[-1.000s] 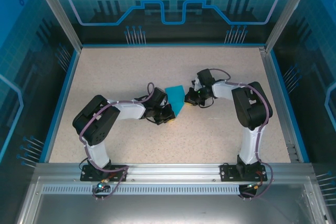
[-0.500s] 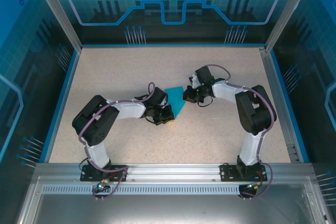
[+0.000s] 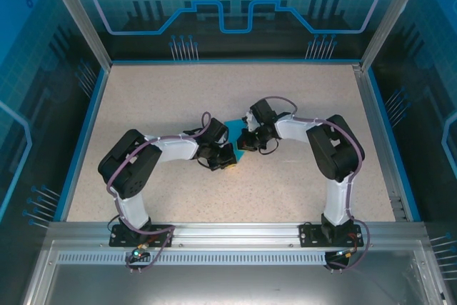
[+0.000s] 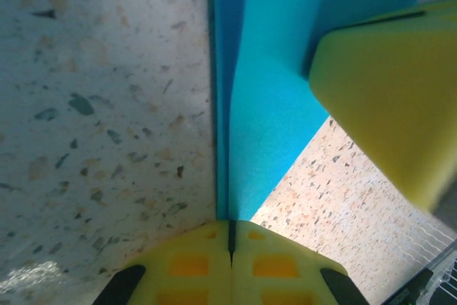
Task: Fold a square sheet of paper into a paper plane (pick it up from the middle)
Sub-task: Third fold the triangle at the center of the table.
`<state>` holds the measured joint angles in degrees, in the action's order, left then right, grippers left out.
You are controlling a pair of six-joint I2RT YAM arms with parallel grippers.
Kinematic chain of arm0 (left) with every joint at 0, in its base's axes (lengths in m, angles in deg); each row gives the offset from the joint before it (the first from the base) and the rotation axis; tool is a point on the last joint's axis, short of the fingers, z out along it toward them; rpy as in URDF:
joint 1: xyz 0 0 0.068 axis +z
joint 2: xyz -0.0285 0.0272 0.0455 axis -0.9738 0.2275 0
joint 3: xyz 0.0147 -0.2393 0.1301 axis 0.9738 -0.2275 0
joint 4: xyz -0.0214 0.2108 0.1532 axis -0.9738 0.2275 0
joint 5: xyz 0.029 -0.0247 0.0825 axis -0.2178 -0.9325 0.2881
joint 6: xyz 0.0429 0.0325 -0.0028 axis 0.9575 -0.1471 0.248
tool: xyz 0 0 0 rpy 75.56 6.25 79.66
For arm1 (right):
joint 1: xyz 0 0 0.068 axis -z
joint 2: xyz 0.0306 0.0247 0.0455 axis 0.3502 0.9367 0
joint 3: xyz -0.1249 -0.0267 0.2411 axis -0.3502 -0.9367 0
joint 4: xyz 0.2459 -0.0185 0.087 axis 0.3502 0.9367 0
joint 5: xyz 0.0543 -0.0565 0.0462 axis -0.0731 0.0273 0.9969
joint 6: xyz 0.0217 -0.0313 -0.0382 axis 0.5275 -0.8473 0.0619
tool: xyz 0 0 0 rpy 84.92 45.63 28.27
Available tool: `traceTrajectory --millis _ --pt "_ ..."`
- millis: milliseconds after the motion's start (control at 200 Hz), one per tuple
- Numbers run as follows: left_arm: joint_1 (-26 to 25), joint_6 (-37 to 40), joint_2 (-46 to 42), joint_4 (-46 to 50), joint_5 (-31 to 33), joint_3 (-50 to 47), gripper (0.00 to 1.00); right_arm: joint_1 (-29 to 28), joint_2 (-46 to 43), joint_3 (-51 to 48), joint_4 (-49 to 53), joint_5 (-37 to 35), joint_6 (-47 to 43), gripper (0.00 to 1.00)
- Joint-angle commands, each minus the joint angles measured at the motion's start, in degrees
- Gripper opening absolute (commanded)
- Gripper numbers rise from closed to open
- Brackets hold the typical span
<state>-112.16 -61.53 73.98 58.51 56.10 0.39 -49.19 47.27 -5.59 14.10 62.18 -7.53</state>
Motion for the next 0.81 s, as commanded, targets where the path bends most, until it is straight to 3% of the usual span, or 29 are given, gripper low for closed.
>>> traceTrajectory --millis 0,350,545,800 --pt "-0.2 1.2 1.6 8.5 0.7 -0.2 0.0 2.9 1.9 1.1 1.5 1.1 -0.6 0.05" --pt "-0.3 1.7 2.1 9.4 0.3 0.0 0.0 10.7 4.6 6.1 4.2 -1.0 -0.6 0.05" --pt "-0.3 3.4 -0.4 9.4 0.0 2.5 0.01 10.6 -1.6 6.1 5.2 0.0 -0.4 0.07" --pt "-0.3 5.8 -7.7 8.9 2.3 6.7 0.2 10.6 -11.5 -1.8 4.0 0.5 1.0 0.35"
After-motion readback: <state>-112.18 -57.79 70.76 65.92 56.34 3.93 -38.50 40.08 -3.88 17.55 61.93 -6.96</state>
